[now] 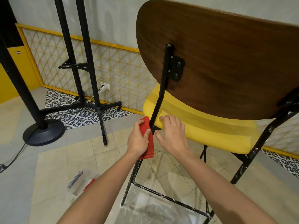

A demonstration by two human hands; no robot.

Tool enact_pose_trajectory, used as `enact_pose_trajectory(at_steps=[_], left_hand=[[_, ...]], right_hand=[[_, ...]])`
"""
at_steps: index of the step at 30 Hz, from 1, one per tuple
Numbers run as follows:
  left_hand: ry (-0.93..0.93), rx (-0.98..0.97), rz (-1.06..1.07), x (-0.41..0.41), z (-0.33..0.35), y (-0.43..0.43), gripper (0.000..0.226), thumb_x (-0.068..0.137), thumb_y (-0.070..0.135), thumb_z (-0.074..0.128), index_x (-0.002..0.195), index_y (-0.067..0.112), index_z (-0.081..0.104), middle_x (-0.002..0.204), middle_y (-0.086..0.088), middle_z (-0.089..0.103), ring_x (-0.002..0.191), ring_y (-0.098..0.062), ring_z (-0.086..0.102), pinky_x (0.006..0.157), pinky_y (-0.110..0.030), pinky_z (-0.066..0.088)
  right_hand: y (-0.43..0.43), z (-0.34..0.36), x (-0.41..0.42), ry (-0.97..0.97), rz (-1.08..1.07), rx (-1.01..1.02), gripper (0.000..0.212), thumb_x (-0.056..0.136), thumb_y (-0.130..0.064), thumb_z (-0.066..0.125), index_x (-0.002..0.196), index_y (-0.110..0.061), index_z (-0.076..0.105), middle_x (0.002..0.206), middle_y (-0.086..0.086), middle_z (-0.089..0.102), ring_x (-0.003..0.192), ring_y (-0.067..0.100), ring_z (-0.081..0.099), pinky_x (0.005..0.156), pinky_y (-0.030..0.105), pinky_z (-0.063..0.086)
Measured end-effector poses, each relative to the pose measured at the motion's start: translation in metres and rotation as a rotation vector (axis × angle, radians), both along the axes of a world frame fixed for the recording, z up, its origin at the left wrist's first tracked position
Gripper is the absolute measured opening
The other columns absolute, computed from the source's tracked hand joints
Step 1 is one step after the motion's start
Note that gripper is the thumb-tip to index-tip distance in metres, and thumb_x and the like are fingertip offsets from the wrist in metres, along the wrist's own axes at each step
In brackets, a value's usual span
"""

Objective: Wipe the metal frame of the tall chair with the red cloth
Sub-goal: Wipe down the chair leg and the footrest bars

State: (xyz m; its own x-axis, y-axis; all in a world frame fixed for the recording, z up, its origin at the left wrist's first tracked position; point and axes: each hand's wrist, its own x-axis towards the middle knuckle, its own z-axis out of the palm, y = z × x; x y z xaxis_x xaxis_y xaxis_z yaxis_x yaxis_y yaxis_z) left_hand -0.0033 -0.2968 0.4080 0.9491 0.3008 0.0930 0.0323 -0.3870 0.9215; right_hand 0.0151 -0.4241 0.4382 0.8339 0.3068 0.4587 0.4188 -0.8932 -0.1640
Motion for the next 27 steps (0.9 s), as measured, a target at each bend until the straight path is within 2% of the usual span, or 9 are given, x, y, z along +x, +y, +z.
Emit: enact_pose_trajectory(at_steps=[5, 9, 16, 21, 24, 27], left_hand=[[-0.156, -0.066, 0.083, 0.001, 0.01, -0.004, 0.042, 0.095, 0.03, 0.052, 0.135, 0.025, 0.041, 0.129, 0.001, 0.054, 0.108, -0.016, 0.054, 0.092, -0.031, 0.045], [-0.173, 0.009, 0.113, 0.002, 0.005, -0.013, 0.046, 0.094, 0.033, 0.052, 0.138, 0.023, 0.043, 0.133, -0.001, 0.054, 0.117, -0.019, 0.052, 0.098, -0.033, 0.044], [-0.129, 0.099, 0.198, 0.003, 0.005, -0.012, 0.039, 0.089, 0.034, 0.061, 0.122, 0.018, 0.048, 0.121, -0.003, 0.059, 0.107, -0.021, 0.057, 0.086, -0.032, 0.044], [-0.158, 0.033, 0.303, 0.0, 0.006, -0.027, 0.04, 0.086, 0.032, 0.065, 0.115, 0.012, 0.045, 0.11, -0.007, 0.062, 0.096, -0.025, 0.06, 0.071, -0.025, 0.039], [-0.17, 0.005, 0.36, 0.001, 0.002, -0.038, 0.038, 0.085, 0.028, 0.066, 0.111, 0.01, 0.044, 0.105, -0.011, 0.063, 0.091, -0.029, 0.061, 0.069, -0.03, 0.042], [-0.131, 0.017, 0.373, -0.002, -0.006, -0.038, 0.036, 0.085, 0.025, 0.065, 0.11, 0.009, 0.045, 0.105, -0.012, 0.062, 0.092, -0.03, 0.061, 0.069, -0.028, 0.039]], right_hand=[[0.002, -0.003, -0.001, -0.01, -0.026, -0.034, 0.049, 0.082, -0.031, 0.061, 0.126, -0.011, 0.055, 0.126, 0.007, 0.054, 0.119, 0.025, 0.046, 0.098, 0.038, 0.033], [0.001, -0.003, -0.003, -0.017, -0.027, -0.052, 0.05, 0.079, -0.021, 0.06, 0.127, -0.01, 0.055, 0.128, 0.009, 0.054, 0.12, 0.026, 0.046, 0.1, 0.038, 0.034], [0.0, 0.002, -0.007, -0.003, -0.028, -0.084, 0.053, 0.077, -0.015, 0.058, 0.13, -0.013, 0.052, 0.13, 0.006, 0.052, 0.122, 0.025, 0.043, 0.103, 0.037, 0.029], [-0.003, 0.001, -0.003, -0.055, -0.018, -0.116, 0.05, 0.072, -0.013, 0.061, 0.122, -0.014, 0.06, 0.118, 0.004, 0.06, 0.113, 0.025, 0.05, 0.1, 0.039, 0.034], [-0.004, 0.002, 0.0, -0.102, -0.014, -0.136, 0.049, 0.065, -0.012, 0.065, 0.114, -0.014, 0.065, 0.107, 0.002, 0.064, 0.105, 0.025, 0.054, 0.096, 0.041, 0.039], [-0.008, 0.004, 0.002, -0.101, 0.005, -0.17, 0.05, 0.063, -0.011, 0.067, 0.113, -0.015, 0.065, 0.108, 0.002, 0.064, 0.106, 0.025, 0.056, 0.096, 0.043, 0.039]])
